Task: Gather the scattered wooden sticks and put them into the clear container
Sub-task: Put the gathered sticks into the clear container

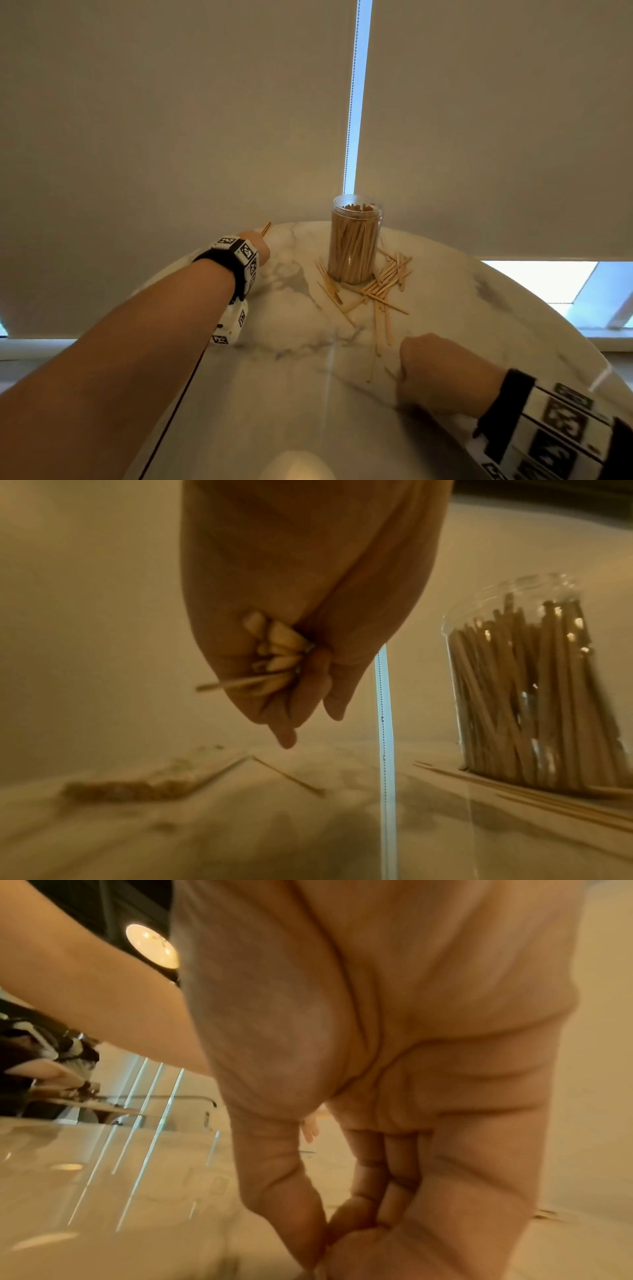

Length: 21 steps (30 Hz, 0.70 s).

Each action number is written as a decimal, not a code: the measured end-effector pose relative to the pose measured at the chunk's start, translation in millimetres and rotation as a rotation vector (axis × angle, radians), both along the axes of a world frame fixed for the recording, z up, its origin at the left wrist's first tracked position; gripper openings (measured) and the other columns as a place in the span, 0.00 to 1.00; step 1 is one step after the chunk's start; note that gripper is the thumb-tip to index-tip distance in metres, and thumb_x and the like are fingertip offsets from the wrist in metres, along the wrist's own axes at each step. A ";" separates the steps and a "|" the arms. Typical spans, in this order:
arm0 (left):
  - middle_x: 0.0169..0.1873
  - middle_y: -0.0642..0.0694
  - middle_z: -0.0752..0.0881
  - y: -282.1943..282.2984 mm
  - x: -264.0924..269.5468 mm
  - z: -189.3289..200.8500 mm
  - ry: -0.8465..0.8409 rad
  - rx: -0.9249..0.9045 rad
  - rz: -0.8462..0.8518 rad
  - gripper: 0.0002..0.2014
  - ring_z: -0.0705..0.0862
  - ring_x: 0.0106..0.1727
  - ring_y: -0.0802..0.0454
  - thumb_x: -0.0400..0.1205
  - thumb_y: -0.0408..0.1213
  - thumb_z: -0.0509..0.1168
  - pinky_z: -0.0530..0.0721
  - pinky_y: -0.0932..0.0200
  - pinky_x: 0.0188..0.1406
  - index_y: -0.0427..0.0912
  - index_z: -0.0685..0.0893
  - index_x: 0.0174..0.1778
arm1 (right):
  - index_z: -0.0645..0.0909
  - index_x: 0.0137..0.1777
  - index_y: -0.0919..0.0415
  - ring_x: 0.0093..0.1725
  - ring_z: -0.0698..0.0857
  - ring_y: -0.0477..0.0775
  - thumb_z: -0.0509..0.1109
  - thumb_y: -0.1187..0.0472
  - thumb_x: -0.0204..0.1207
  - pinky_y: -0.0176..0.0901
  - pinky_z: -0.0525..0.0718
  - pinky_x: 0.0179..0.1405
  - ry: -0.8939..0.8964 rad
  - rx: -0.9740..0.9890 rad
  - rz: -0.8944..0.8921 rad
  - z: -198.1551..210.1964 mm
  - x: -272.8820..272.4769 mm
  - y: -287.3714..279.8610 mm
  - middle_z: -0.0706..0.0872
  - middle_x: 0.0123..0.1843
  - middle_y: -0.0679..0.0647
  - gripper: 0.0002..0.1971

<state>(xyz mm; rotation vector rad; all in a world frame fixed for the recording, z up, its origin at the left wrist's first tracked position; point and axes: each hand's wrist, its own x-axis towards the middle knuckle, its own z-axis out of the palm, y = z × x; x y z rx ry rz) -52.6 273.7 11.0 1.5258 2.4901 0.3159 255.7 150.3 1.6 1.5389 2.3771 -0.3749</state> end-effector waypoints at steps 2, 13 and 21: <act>0.63 0.35 0.85 12.2 3.0 -12.6 0.010 -0.053 -0.035 0.15 0.84 0.57 0.40 0.87 0.33 0.60 0.81 0.54 0.58 0.30 0.83 0.66 | 0.83 0.43 0.61 0.42 0.89 0.55 0.71 0.53 0.76 0.46 0.89 0.41 0.082 -0.035 -0.055 5.4 1.0 15.8 0.88 0.39 0.53 0.10; 0.72 0.39 0.79 -1.5 13.3 -33.5 0.283 -0.128 -0.042 0.15 0.77 0.73 0.44 0.86 0.39 0.61 0.65 0.55 0.78 0.35 0.82 0.65 | 0.84 0.52 0.61 0.52 0.88 0.58 0.66 0.43 0.82 0.46 0.88 0.53 0.082 0.100 -0.164 -1.0 -39.3 93.7 0.88 0.53 0.57 0.19; 0.59 0.39 0.86 -44.1 29.2 -31.6 0.187 -0.091 -0.086 0.13 0.85 0.63 0.43 0.89 0.34 0.54 0.77 0.55 0.66 0.33 0.83 0.61 | 0.78 0.35 0.63 0.38 0.80 0.54 0.65 0.59 0.83 0.40 0.79 0.34 -0.140 0.117 -0.027 4.4 -45.7 71.2 0.79 0.37 0.55 0.14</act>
